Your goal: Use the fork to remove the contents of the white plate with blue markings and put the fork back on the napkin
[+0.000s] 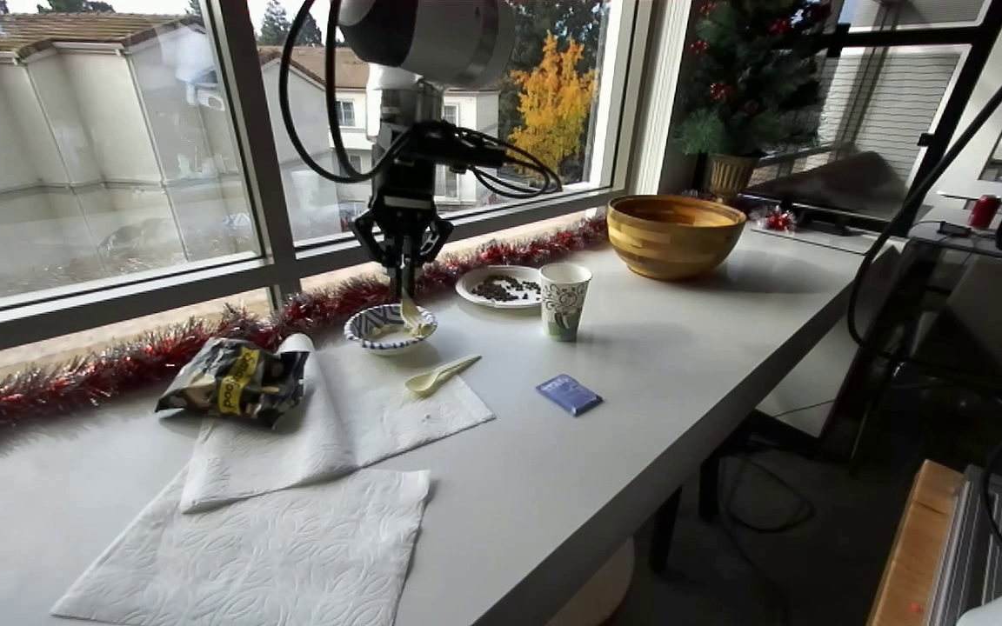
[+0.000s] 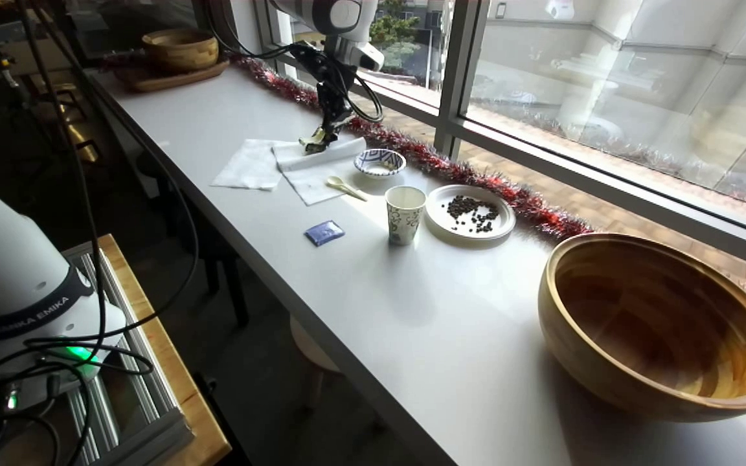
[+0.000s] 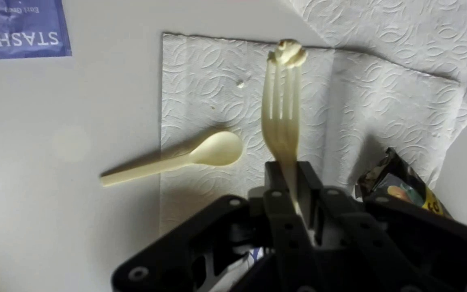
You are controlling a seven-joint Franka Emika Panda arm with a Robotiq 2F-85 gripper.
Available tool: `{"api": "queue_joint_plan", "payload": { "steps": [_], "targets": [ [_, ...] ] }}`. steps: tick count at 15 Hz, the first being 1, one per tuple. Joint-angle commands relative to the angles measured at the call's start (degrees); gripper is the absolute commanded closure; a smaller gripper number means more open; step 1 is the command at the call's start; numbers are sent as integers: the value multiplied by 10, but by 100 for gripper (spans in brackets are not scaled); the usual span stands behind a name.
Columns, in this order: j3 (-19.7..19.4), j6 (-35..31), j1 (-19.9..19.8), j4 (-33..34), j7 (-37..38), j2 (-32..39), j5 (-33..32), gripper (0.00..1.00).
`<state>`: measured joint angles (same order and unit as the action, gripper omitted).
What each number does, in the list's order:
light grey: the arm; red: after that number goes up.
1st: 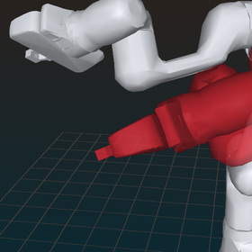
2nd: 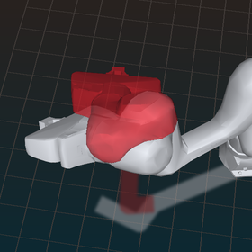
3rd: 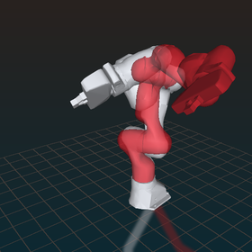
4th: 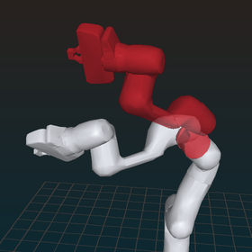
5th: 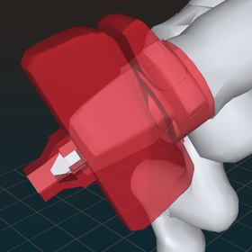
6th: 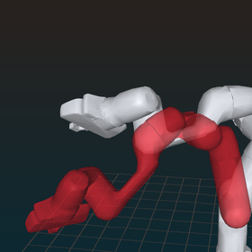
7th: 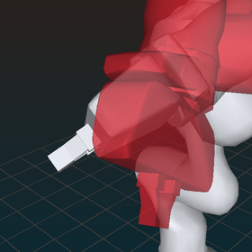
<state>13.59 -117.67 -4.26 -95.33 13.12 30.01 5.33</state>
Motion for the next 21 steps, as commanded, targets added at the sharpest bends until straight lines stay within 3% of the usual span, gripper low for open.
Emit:
{"api": "queue_joint_plan", "payload": {
  "steps": [1,8,21],
  "targets": [
    [-43,39,49,67,-14,56,29,97],
    [-61,66,67,129,-22,129,52,97],
    [-58,119,74,258,-40,248,58,97]
  ]
}}
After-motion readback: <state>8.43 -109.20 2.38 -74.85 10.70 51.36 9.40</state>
